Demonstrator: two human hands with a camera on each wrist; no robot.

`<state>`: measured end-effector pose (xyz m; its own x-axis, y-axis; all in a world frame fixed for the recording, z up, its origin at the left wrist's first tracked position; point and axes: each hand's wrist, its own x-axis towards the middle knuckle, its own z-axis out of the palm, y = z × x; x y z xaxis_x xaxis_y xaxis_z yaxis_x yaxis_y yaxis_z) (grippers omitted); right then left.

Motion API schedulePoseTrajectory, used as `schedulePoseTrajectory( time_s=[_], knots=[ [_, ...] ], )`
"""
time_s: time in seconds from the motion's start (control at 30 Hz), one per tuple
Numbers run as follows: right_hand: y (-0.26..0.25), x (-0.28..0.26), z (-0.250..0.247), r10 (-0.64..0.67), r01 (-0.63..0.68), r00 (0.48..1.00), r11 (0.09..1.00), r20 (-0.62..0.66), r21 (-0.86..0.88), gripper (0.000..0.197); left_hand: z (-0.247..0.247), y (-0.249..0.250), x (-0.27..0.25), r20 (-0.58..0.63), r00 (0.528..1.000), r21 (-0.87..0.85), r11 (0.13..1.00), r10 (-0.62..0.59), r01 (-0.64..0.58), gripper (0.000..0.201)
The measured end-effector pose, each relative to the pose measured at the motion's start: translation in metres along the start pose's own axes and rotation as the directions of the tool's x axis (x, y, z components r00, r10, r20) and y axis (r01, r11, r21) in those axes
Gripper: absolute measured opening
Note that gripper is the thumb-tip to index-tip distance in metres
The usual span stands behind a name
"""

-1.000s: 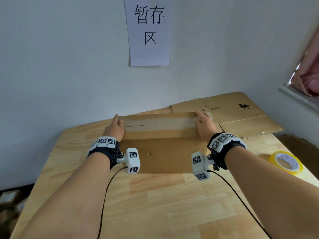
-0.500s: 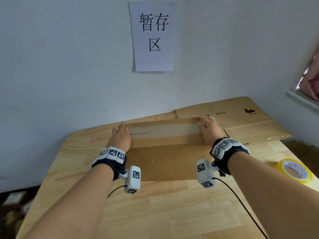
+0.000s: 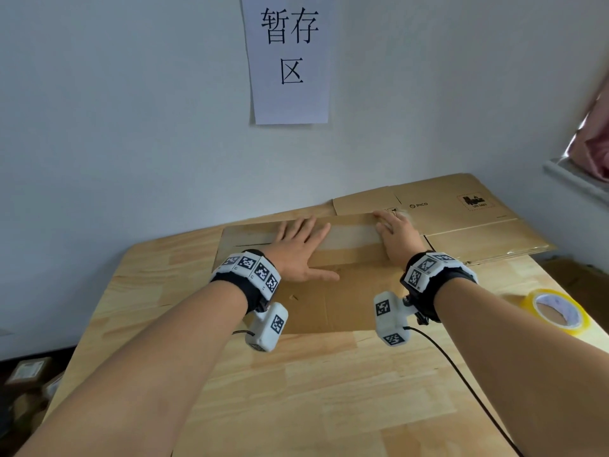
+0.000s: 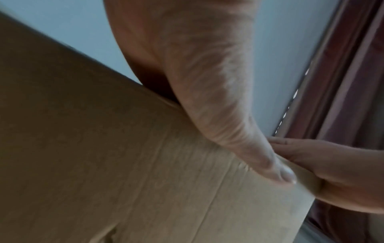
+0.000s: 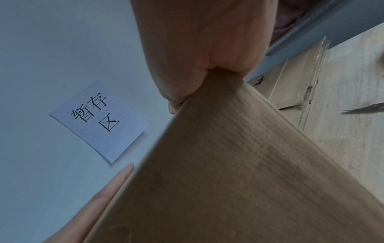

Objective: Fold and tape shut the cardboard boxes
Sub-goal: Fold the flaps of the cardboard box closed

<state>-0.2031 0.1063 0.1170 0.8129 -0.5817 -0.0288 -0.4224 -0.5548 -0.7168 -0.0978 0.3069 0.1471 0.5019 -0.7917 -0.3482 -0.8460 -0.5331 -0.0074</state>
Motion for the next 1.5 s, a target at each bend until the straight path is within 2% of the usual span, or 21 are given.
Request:
schedulePoseTrajectory(
  time_s=[0.2, 0.3, 0.4, 0.6, 0.73, 0.8, 0.9, 1.0, 1.1, 1.2, 1.27, 1.37, 1.5],
  knots=[
    [-0.001, -0.002, -0.002, 0.025, -0.025, 1.000, 0.996, 0.007, 0.086, 0.045, 0.006, -0.001, 0.004, -0.075, 0.997, 0.037, 0.999, -0.015, 0.018, 0.091],
    [-0.001, -0.004, -0.003, 0.083, -0.083, 0.997, 0.978, 0.009, 0.191, 0.054, 0.005, 0.000, 0.005, -0.065, 0.998, 0.065, 0.998, -0.014, 0.019, 0.087],
    [-0.002, -0.004, -0.004, 0.099, -0.100, 0.995, 0.960, 0.018, 0.261, 0.053, 0.002, 0.000, 0.005, -0.051, 0.999, 0.074, 0.997, -0.018, 0.022, 0.086],
    [-0.001, -0.003, -0.006, 0.071, -0.079, 0.997, 0.964, 0.041, 0.254, 0.050, -0.001, 0.004, 0.002, -0.030, 0.999, 0.055, 0.998, -0.011, 0.013, 0.086],
    [-0.004, -0.002, -0.008, 0.071, -0.080, 0.996, 0.976, 0.053, 0.202, 0.051, -0.011, 0.021, 0.013, 0.051, 0.997, 0.042, 0.998, -0.056, 0.054, 0.100],
    [-0.003, -0.003, -0.008, 0.067, -0.076, 0.996, 0.977, 0.051, 0.197, 0.051, -0.016, 0.044, 0.026, 0.056, 0.998, 0.046, 0.999, -0.019, 0.016, 0.106],
    [0.004, -0.003, -0.009, 0.061, -0.070, 0.997, 0.975, 0.046, 0.211, 0.052, -0.017, 0.075, 0.040, 0.006, 0.995, 0.035, 0.995, 0.097, -0.097, 0.104],
    [0.009, -0.001, -0.014, 0.046, -0.073, 0.992, 0.967, 0.114, 0.245, 0.053, -0.015, 0.077, 0.040, -0.020, 0.991, 0.020, 0.991, 0.134, -0.134, 0.101],
    [0.009, 0.001, -0.019, 0.015, -0.053, 0.989, 0.964, 0.145, 0.262, 0.053, -0.019, 0.080, 0.040, 0.028, 0.996, -0.027, 0.996, 0.089, -0.088, 0.099],
    [0.020, -0.002, -0.031, 0.021, -0.065, 0.987, 0.960, 0.162, 0.272, 0.047, -0.024, 0.102, 0.046, 0.035, 0.999, -0.074, 0.997, -0.028, 0.030, 0.101],
    [0.040, -0.006, -0.044, 0.063, -0.101, 0.986, 0.962, 0.155, 0.254, 0.045, -0.025, 0.115, 0.051, 0.009, 0.994, -0.085, 0.990, -0.113, 0.114, 0.110],
    [0.091, -0.013, -0.066, 0.216, -0.232, 0.967, 0.965, 0.137, 0.120, 0.043, -0.019, 0.123, 0.055, -0.087, 0.979, -0.061, 0.981, -0.187, 0.182, 0.116],
    [0.181, -0.031, -0.095, 0.447, -0.435, 0.887, 0.893, 0.119, -0.114, 0.038, -0.011, 0.123, 0.057, -0.159, 0.963, -0.053, 0.976, -0.216, 0.210, 0.118]
  ],
)
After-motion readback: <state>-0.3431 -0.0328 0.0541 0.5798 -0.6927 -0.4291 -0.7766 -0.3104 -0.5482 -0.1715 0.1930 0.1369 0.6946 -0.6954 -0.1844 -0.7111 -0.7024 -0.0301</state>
